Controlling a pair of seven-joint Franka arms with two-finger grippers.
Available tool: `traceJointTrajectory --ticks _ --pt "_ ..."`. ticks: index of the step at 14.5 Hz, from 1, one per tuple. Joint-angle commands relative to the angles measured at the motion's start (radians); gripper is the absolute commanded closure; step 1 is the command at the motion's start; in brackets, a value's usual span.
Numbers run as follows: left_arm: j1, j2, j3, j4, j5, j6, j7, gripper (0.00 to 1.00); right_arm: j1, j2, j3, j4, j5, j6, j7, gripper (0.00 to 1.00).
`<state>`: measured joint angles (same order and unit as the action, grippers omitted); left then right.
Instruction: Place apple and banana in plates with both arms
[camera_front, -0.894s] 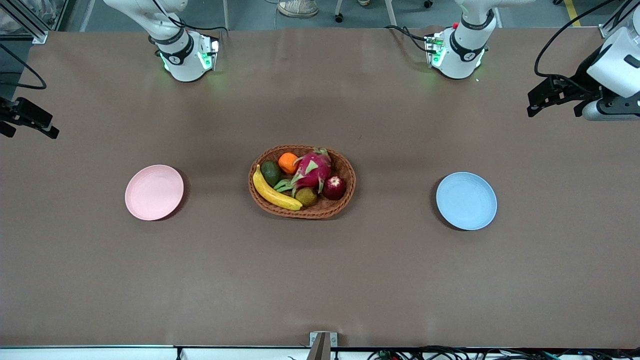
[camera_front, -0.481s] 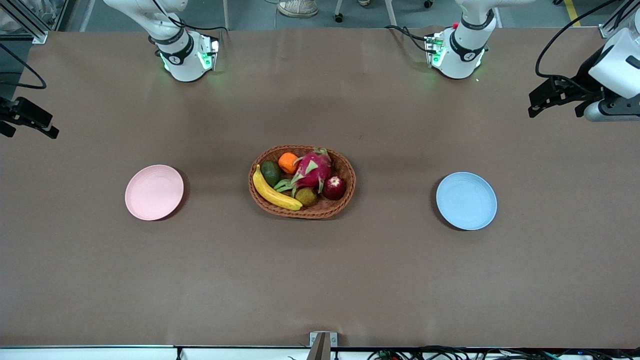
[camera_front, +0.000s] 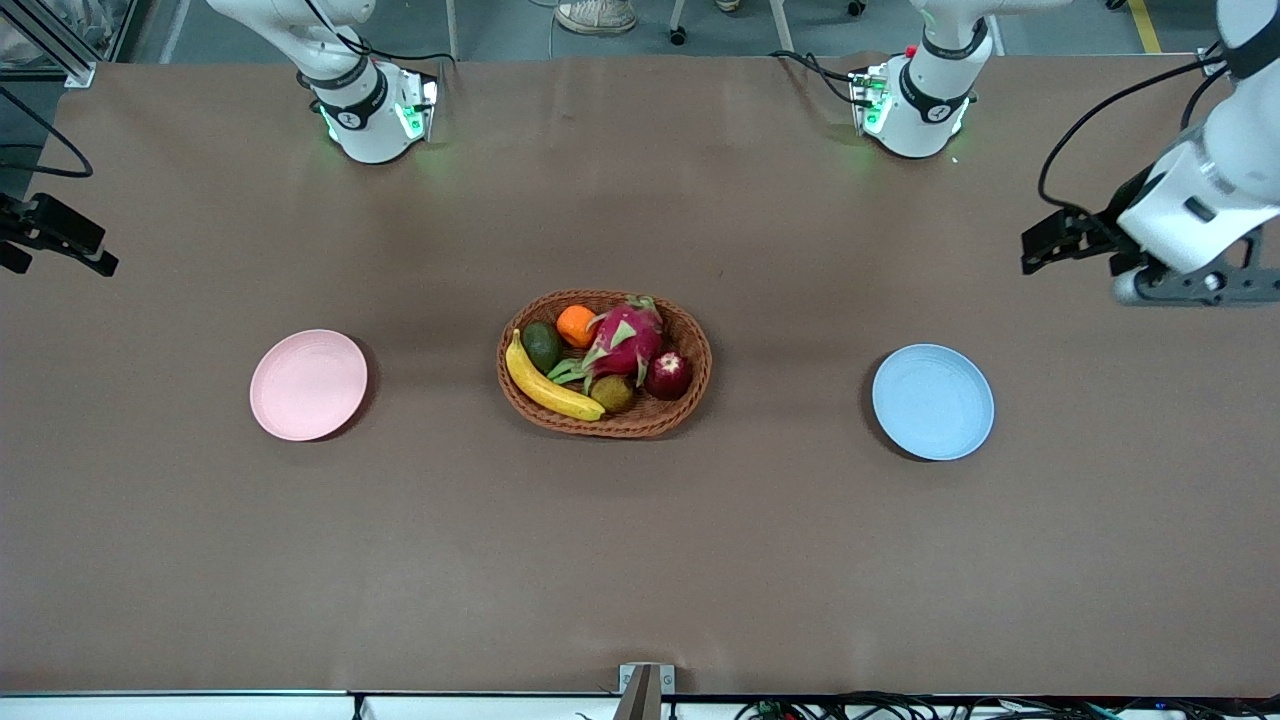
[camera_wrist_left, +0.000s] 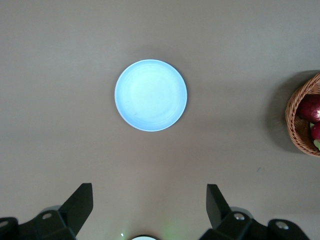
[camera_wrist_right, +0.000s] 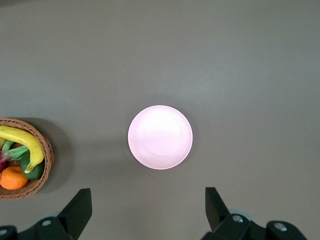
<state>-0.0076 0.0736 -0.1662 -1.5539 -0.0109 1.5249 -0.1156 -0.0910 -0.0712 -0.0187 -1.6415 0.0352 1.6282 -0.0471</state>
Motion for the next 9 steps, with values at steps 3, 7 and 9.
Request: traceJointTrajectory --ticks 3,7,9 --pt "-0.012 0.098 -0.111 0.025 -0.007 0.041 -0.204 0.00 0.075 0.063 0.016 -0.012 -0.018 -0.039 0.010 0.00" --pt "-0.038 0.179 -0.229 0.020 -0.012 0.136 -0.471 0.00 0.207 0.175 0.017 -0.014 -0.018 -0.027 0.019 0.00" --pt "-0.095 0.219 -0.228 0.012 -0.008 0.194 -0.588 0.00 0.256 0.227 0.017 -0.015 -0.018 -0.008 0.019 0.00"
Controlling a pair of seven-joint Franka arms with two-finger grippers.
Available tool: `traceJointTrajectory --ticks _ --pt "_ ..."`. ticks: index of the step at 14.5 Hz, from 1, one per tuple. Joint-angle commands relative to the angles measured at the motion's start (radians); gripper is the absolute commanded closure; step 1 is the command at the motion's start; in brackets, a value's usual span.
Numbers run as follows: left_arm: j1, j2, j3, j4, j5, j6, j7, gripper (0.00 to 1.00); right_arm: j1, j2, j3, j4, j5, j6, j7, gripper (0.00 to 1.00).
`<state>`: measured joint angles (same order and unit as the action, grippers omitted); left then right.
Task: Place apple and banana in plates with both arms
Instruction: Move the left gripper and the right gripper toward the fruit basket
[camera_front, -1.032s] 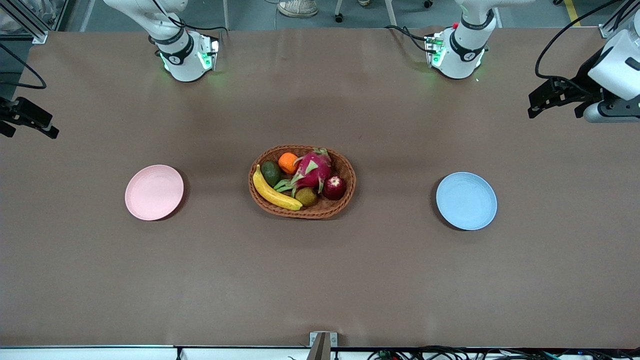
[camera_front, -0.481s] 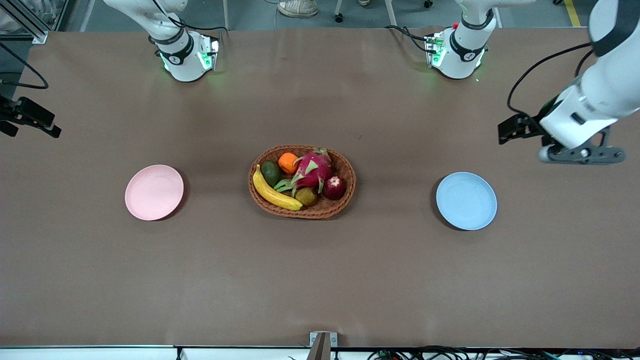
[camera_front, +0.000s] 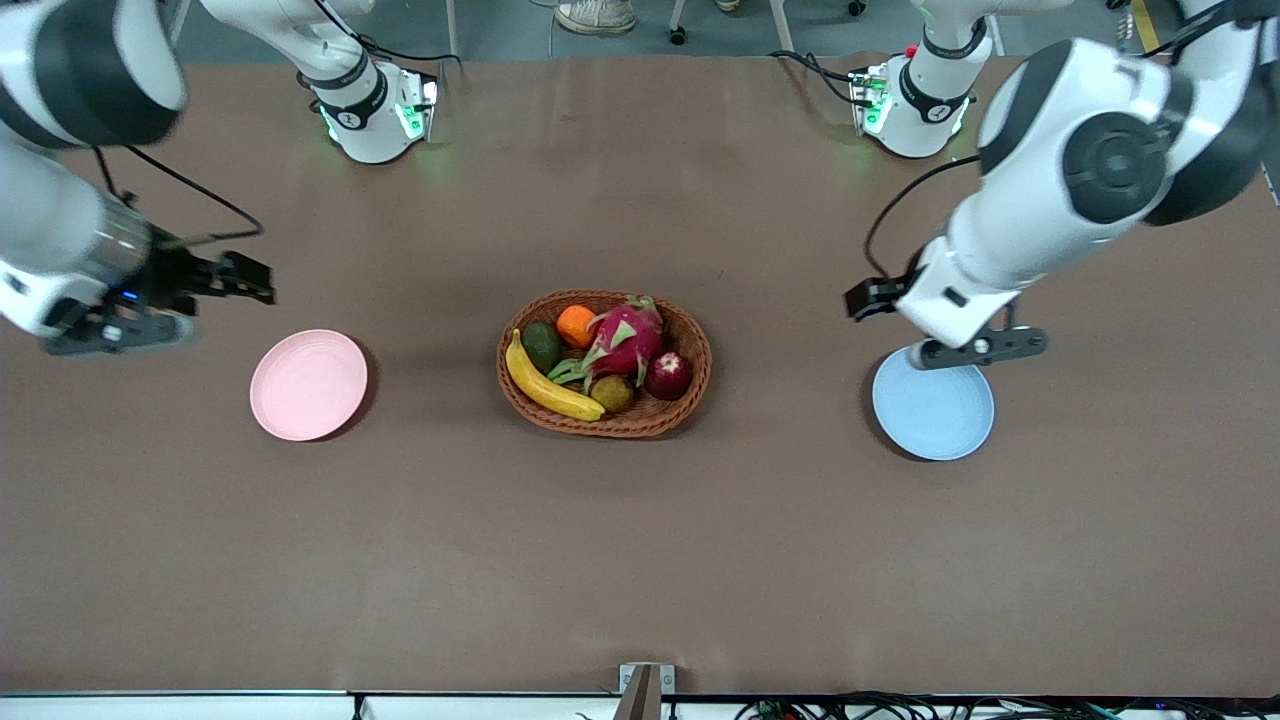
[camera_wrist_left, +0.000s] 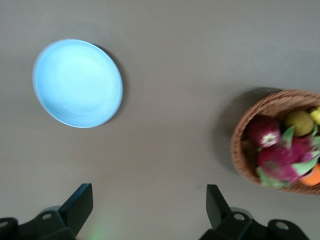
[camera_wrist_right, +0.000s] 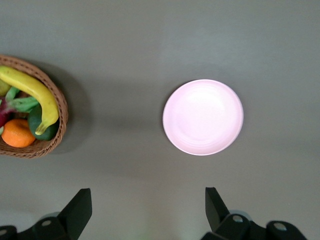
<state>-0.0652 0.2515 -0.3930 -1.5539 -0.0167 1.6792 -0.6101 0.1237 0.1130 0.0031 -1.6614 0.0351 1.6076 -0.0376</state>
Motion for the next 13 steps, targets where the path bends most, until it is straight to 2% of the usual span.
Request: traceJointTrajectory --ticks 1,6,10,13 --pt "-0.062 0.063 -0.003 0.006 0.000 0.075 -0.150 0.00 0.078 0.071 -0.005 0.003 -0.018 0.026 0.010 0.00" --pt "-0.194 0.185 -0.003 0.002 0.003 0.253 -0.518 0.00 0.226 0.200 -0.005 -0.044 -0.003 0.188 0.015 0.00" --pt "-0.294 0.302 0.003 -0.002 0.011 0.394 -0.776 0.00 0.330 0.269 -0.005 -0.044 0.003 0.222 0.018 0.08" --pt "-0.303 0.328 0.002 -0.047 0.038 0.462 -0.853 0.00 0.381 0.315 -0.005 -0.043 0.014 0.250 0.021 0.15"
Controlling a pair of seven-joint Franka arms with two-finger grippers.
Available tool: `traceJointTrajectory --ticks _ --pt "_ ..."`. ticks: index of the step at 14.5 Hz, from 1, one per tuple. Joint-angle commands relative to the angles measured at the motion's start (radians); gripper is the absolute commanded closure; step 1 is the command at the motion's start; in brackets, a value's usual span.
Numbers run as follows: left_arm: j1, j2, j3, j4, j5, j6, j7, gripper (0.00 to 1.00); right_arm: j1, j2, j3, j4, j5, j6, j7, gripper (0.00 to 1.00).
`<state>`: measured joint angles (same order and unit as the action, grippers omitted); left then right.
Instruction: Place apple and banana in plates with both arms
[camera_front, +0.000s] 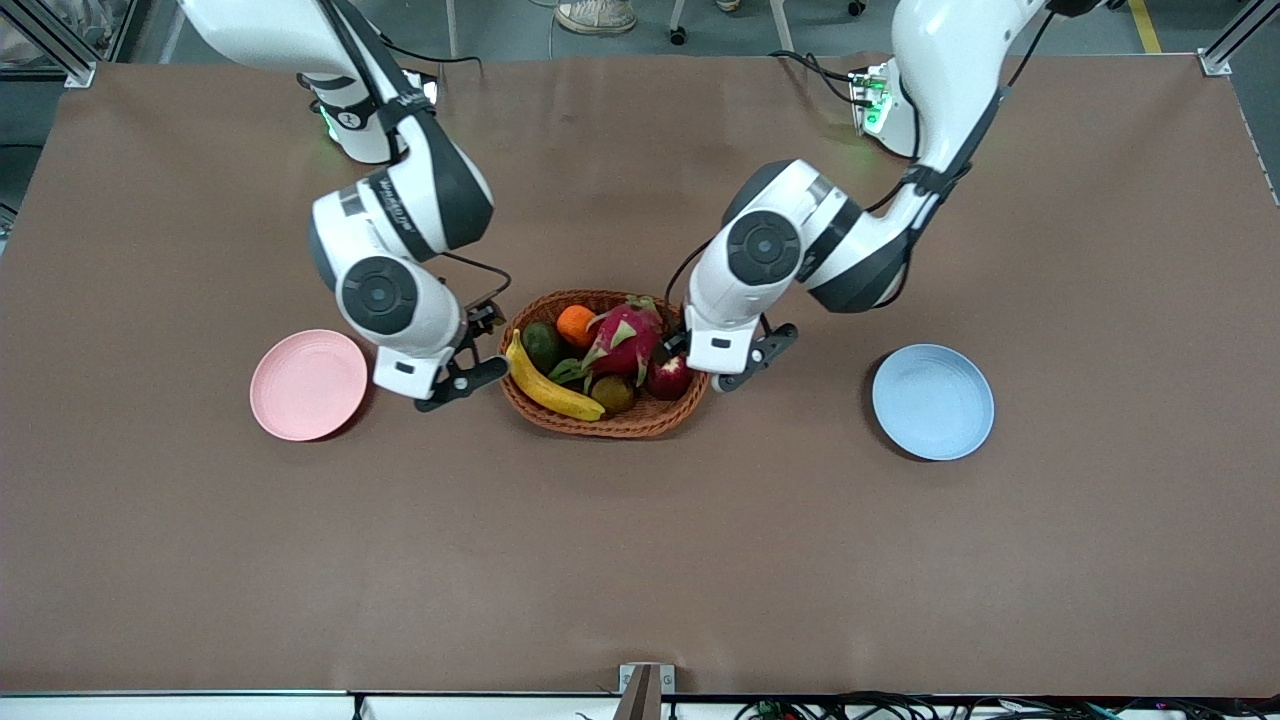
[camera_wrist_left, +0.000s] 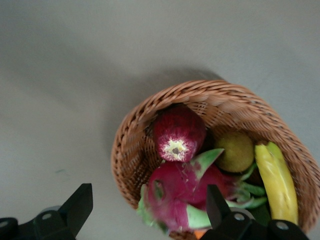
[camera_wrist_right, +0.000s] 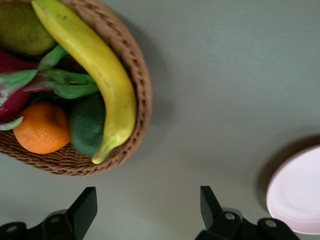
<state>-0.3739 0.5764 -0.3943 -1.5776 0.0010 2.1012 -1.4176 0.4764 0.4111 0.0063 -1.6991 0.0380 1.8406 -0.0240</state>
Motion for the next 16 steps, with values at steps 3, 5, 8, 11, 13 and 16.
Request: traceJointTrajectory --ticks 3,5,8,11,13,16 --pt "-0.011 0.040 0.003 -0.035 0.020 0.085 -0.089 0.00 0.030 0.051 -0.008 -0.005 0.019 0.028 0.007 0.23" --pt "-0.014 0.071 0.003 -0.039 0.022 0.123 -0.112 0.00 0.040 0.057 -0.008 -0.005 0.020 0.029 0.007 0.25" --pt "-0.026 0.099 0.003 -0.041 0.020 0.186 -0.153 0.00 0.047 0.075 -0.006 -0.005 0.020 0.042 0.007 0.25" --pt "-0.030 0.125 0.006 -0.041 0.020 0.220 -0.164 0.05 0.056 0.080 -0.008 -0.004 0.068 0.043 0.007 0.25" --pt "-0.030 0.131 0.006 -0.041 0.020 0.221 -0.164 0.07 0.056 0.081 -0.008 -0.004 0.068 0.043 0.006 0.25" --pt "-0.028 0.140 0.009 -0.041 0.020 0.221 -0.164 0.10 0.074 0.090 -0.008 -0.004 0.068 0.045 0.006 0.25"
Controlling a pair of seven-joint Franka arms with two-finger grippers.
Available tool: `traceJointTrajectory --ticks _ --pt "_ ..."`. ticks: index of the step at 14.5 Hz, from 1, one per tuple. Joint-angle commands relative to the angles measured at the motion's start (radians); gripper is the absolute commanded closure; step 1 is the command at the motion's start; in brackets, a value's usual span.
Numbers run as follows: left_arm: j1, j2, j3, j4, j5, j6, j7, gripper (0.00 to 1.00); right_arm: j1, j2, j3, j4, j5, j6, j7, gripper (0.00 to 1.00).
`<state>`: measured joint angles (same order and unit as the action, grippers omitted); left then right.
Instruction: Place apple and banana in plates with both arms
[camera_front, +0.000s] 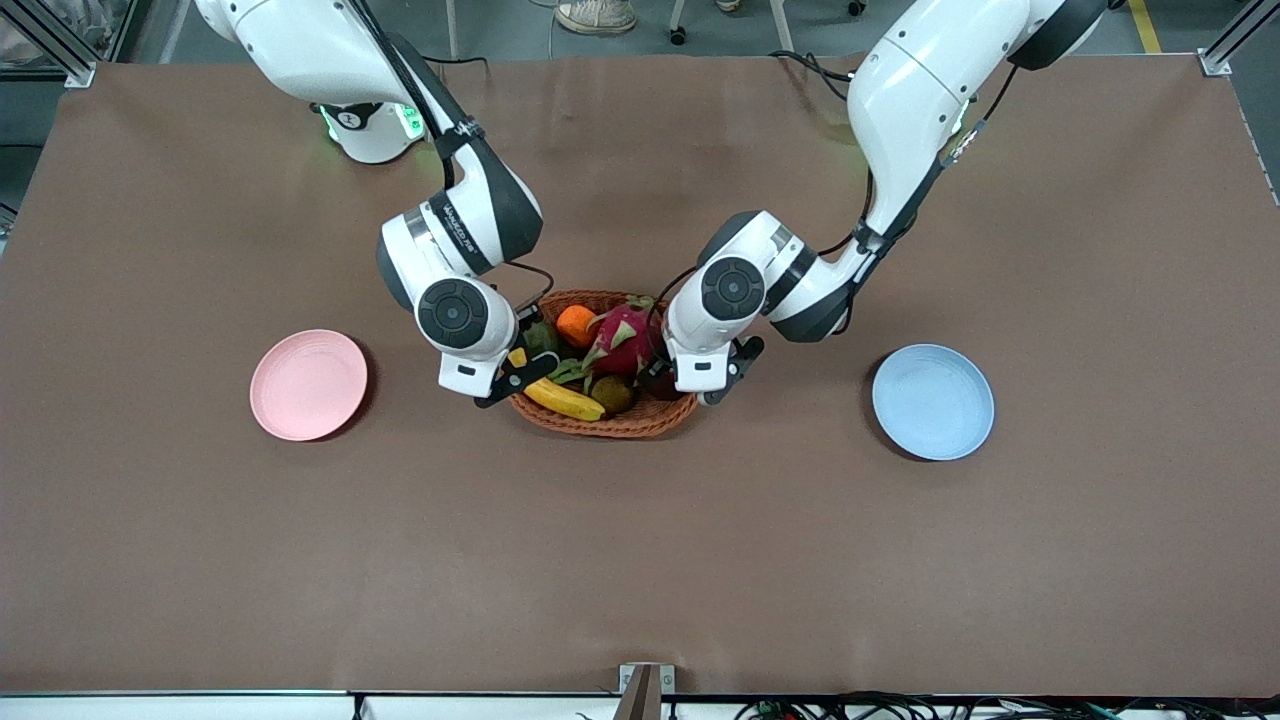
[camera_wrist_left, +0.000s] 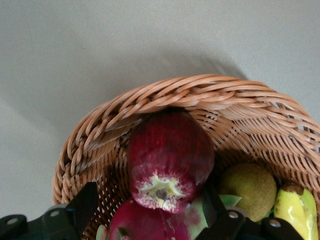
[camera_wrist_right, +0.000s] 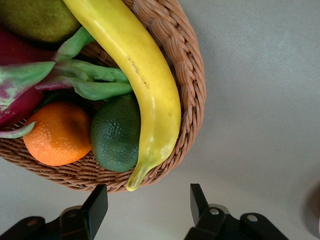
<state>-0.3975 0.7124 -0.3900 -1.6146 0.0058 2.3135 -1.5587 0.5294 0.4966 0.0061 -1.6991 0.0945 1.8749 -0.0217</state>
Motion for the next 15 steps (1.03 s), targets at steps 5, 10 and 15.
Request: traceJointTrajectory --ticks 5,10,15 --pt "-0.006 0.024 0.007 0.002 0.016 0.017 -0.026 0.30 0.020 0.025 -0.008 -0.004 0.008 0.020 0.002 0.32" --pt "-0.003 0.030 0.007 0.005 0.016 0.030 -0.058 0.72 0.020 0.031 -0.008 -0.001 0.005 0.020 0.002 0.45" --pt "0.008 0.003 0.007 0.007 0.016 0.015 -0.058 0.96 0.020 0.040 -0.008 0.004 0.005 0.030 0.000 0.51"
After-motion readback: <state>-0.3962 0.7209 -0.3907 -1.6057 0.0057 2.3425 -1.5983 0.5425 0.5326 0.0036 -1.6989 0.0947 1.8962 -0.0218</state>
